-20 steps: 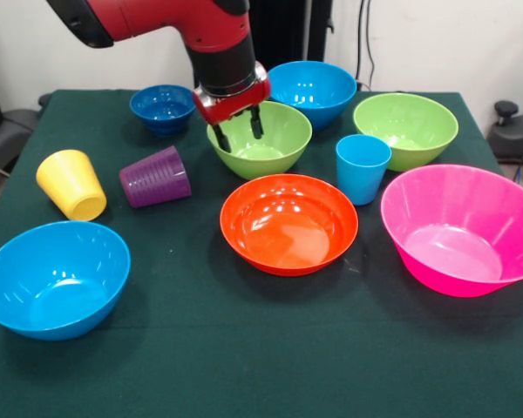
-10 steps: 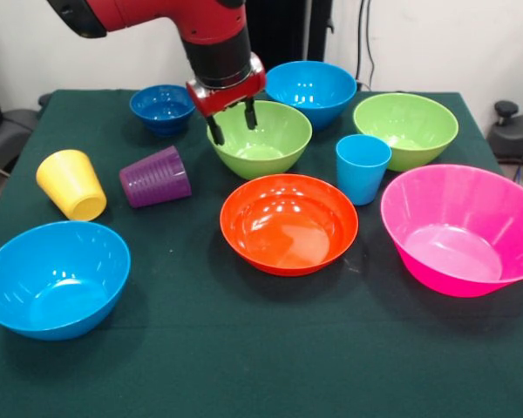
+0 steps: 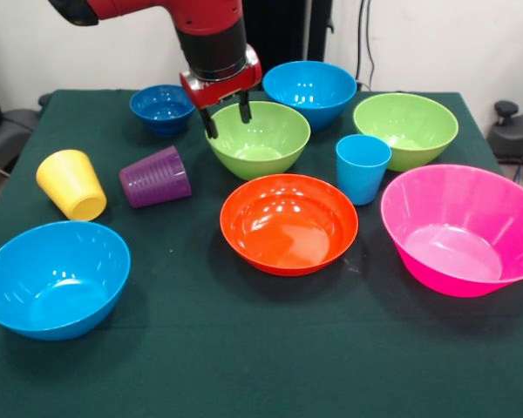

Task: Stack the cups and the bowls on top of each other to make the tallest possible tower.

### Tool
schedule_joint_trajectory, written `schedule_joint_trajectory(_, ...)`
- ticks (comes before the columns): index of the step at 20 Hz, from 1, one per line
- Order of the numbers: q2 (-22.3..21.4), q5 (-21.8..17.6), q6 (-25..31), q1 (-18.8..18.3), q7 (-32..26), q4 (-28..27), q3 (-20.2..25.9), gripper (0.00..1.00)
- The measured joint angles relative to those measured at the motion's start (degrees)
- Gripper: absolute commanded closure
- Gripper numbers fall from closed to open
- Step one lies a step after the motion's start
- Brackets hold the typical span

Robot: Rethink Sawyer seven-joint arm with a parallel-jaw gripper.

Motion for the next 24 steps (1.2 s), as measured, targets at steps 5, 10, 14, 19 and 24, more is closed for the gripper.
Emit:
schedule_joint_trajectory(5,0.0,0.3,1.1,0.0,0.0,-0.1,0.2,0.0)
schedule_joint_trajectory(10,0.0,0.3,2.0,0.0,0.0,-0.1,0.5,0.0)
schedule_joint_trajectory(14,0.0,0.5,2.6,0.0,0.0,-0.1,0.8,0.0)
schedule_joint_trajectory(19,0.0,0.6,3.1,0.0,0.0,-0.3,1.0,0.0)
schedule_joint_trajectory(24,0.0,0.7,3.1,-0.1,0.0,-0.4,1.2,0.0)
